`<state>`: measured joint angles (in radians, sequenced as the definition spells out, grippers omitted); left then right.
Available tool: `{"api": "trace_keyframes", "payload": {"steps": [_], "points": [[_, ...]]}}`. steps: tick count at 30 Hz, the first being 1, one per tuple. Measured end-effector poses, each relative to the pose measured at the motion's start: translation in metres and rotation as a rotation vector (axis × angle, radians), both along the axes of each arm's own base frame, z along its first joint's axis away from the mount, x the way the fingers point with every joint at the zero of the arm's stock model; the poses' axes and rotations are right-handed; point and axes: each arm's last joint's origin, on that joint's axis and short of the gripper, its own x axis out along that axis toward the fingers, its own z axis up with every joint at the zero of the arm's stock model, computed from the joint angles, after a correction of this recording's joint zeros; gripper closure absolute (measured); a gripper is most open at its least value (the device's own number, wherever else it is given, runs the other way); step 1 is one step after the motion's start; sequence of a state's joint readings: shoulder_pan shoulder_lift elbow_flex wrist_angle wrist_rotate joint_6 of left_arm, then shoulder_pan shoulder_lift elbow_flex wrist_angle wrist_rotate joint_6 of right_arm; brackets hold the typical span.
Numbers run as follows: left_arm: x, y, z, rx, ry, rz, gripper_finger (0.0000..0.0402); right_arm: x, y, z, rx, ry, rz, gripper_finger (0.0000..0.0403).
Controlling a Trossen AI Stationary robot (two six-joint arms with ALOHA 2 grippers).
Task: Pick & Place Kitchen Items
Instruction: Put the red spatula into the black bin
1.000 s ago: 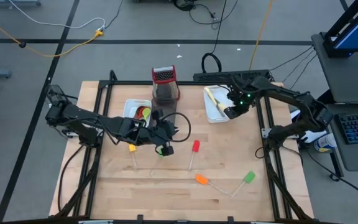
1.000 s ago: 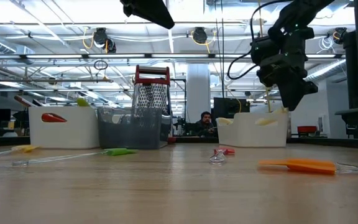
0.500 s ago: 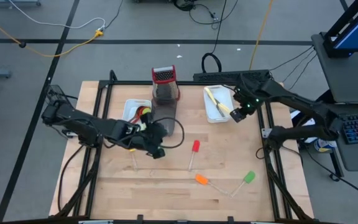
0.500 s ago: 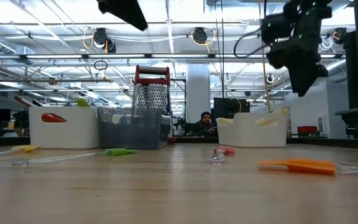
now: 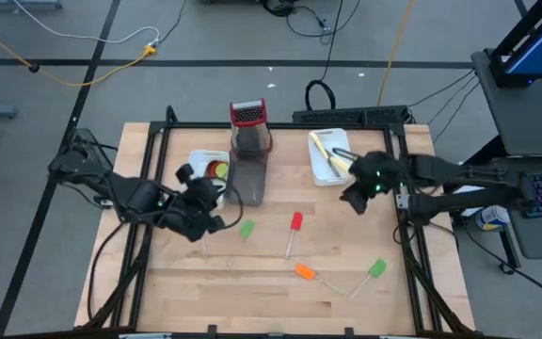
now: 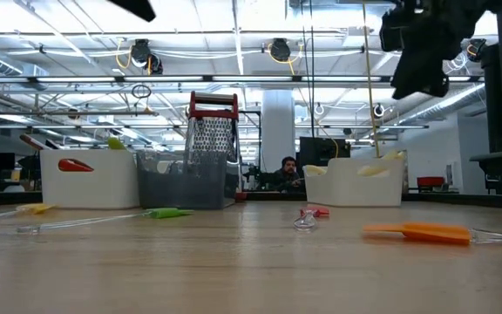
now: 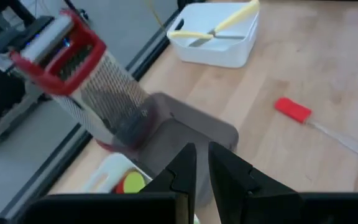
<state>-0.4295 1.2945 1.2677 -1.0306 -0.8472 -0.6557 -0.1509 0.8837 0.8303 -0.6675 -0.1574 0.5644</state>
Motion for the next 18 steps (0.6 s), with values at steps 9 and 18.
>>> {"api": "trace_keyframes", "payload": {"steps": [9,18], "points": [[-0.031,-0.001,-0.062,-0.134,-0.078,0.138,0.0355,0.02,0.038,-0.052,-0.038,-0.484,0.212,0.0291],[-0.032,-0.008,-0.113,-0.236,-0.229,0.098,0.0355,0.027,0.055,-0.083,-0.246,-0.724,0.172,0.0291]]}}
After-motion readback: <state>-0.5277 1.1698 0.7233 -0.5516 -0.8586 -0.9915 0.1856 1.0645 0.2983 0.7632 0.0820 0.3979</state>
